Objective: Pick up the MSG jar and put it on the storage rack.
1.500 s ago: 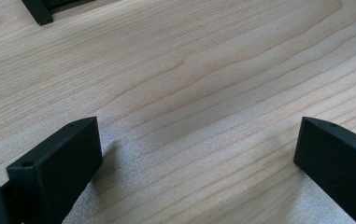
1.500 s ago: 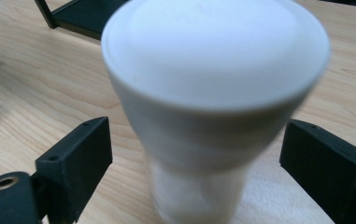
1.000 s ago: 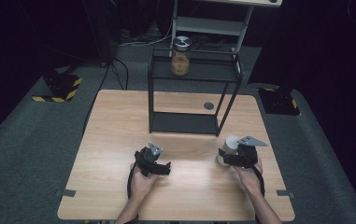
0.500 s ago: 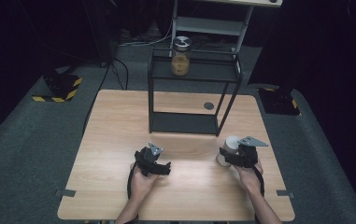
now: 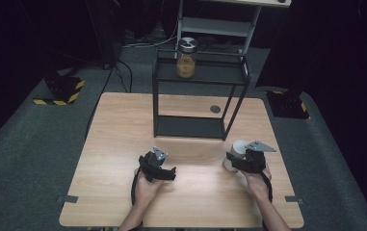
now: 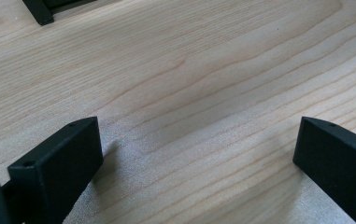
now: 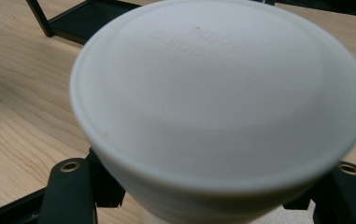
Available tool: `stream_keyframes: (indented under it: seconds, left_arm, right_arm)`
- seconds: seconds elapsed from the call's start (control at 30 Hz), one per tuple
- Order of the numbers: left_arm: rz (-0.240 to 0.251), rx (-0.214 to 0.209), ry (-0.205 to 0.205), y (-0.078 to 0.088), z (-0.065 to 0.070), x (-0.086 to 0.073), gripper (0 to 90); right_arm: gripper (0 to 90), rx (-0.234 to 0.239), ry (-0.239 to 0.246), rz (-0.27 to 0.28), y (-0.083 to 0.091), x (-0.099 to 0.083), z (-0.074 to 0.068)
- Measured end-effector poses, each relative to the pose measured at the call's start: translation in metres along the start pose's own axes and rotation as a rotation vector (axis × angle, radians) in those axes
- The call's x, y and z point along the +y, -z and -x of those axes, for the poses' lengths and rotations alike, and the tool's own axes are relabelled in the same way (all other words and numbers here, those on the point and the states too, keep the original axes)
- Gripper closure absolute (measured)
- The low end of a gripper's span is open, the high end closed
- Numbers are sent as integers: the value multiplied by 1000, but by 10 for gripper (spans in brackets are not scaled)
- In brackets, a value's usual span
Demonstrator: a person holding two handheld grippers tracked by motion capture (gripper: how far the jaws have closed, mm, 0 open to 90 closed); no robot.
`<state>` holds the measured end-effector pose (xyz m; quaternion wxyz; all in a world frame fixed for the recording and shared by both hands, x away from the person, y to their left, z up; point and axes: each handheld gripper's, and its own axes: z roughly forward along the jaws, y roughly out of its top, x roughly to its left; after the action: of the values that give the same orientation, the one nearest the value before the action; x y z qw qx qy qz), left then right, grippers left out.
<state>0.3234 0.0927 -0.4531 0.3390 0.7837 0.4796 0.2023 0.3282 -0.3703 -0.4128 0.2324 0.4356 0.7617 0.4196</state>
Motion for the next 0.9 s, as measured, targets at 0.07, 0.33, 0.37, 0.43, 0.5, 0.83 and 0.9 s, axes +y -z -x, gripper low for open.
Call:
stream_keyframes:
  seconds: [0.07,0.33,0.37,0.43,0.5,0.83,0.9]
  left_arm:
    - [0,0,1,0,0,0,14]
    - [0,1,1,0,0,0,15]
    - [1,1,2,0,0,0,16]
    - [1,1,3,0,0,0,16]
    - [2,0,3,0,0,0,17]
    - [2,1,3,0,0,0,17]
    - [2,1,3,0,0,0,17]
  right_arm:
    - [330,0,2,-1,0,0,0]
    - [333,7,10,1,4,2,1]
    - [333,9,3,2,5,2,2]
    - [333,15,-3,7,6,3,3]
    - [333,18,-1,9,8,5,4]
    - [335,38,27,4,17,19,6]
    - [335,42,29,6,18,21,7]
